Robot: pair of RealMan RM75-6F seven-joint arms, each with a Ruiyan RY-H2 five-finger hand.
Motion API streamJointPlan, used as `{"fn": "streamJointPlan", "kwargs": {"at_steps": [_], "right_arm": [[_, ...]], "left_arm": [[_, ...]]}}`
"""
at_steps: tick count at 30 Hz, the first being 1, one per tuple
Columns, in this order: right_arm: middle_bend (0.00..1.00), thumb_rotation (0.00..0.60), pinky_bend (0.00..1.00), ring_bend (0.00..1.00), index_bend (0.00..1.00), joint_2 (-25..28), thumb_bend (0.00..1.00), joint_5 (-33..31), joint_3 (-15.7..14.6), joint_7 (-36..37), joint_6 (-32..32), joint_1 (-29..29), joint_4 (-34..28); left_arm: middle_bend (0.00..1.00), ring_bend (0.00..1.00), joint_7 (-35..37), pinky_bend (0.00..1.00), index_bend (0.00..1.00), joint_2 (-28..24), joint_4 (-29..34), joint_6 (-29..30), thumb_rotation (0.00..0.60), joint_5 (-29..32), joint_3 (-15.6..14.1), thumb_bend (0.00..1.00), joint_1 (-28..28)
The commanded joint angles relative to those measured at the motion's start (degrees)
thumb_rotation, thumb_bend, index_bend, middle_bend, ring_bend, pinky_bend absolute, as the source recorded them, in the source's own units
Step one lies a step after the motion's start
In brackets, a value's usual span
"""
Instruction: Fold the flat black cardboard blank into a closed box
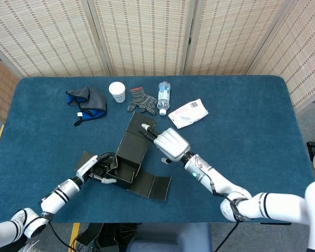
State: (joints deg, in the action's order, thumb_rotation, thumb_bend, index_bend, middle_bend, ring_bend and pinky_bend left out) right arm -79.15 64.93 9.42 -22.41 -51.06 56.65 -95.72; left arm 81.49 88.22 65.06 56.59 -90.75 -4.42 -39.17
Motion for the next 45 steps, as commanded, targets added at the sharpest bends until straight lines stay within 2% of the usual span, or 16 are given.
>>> {"fn": "streamJointPlan", "kwargs": {"at_steps": [1, 5, 11, 16, 23, 29, 37, 45], "right_arm": [[0.0, 0.6, 1.0, 0.7, 0.0, 2.6, 0.08, 7.4, -1.6, 9.3, -5.7, -6.2, -1.6], [0.01, 0.6, 1.0, 0.7, 0.0, 1.8, 0.08, 14.4, -4.1, 16.0, -12.0, -10.9, 0.6], [0.05, 0.6, 1.0, 0.7, 0.0, -0.5, 0.06, 21.0, -6.6, 23.1, -20.2, -16.4, 5.2], [0.08, 0.6, 1.0, 0.7, 0.0, -6.6, 0.0, 24.9, -7.2, 22.7, -26.0, -19.3, 12.7], [0.05, 0.6, 1.0, 0.69, 0.0, -17.2, 0.0, 26.8, -4.7, 20.7, -30.1, -20.0, 22.1], [0.0, 0.6, 1.0, 0.64, 0.0, -24.4, 0.0, 27.0, -2.0, 19.5, -31.1, -18.9, 27.3], [0.0, 0.6, 1.0, 0.6, 0.0, -29.8, 0.0, 27.4, -0.4, 19.7, -30.5, -17.2, 31.9], [0.0, 0.6, 1.0, 0.56, 0.0, -35.0, 0.0, 28.5, 0.7, 21.2, -31.6, -15.5, 39.1]], "left_arm": [[0.25, 0.64, 2.9, 0.89, 0.24, -2.7, 2.0, -0.2, 0.6, 0.6, 0.2, 0.1, 0.1], [0.25, 0.63, 6.9, 0.89, 0.23, -5.5, 3.5, -0.5, 0.6, 1.4, 0.8, 0.1, 0.2], [0.25, 0.63, 11.9, 0.89, 0.22, -8.4, 5.2, -1.1, 0.6, 2.9, 1.8, 0.1, 0.5], [0.25, 0.63, 15.7, 0.89, 0.22, -10.4, 7.3, -2.2, 0.6, 4.9, 3.4, 0.09, 0.7], [0.25, 0.63, 14.4, 0.89, 0.22, -11.9, 11.9, -4.4, 0.6, 6.7, 5.2, 0.1, 0.4], [0.25, 0.63, 10.9, 0.89, 0.21, -12.1, 15.5, -6.0, 0.6, 8.9, 7.0, 0.1, 0.2], [0.25, 0.63, 8.6, 0.89, 0.21, -13.0, 19.3, -8.5, 0.6, 10.7, 8.9, 0.1, 0.0], [0.25, 0.63, 7.9, 0.89, 0.2, -14.7, 22.3, -9.9, 0.6, 11.3, 10.4, 0.1, 0.4]]}}
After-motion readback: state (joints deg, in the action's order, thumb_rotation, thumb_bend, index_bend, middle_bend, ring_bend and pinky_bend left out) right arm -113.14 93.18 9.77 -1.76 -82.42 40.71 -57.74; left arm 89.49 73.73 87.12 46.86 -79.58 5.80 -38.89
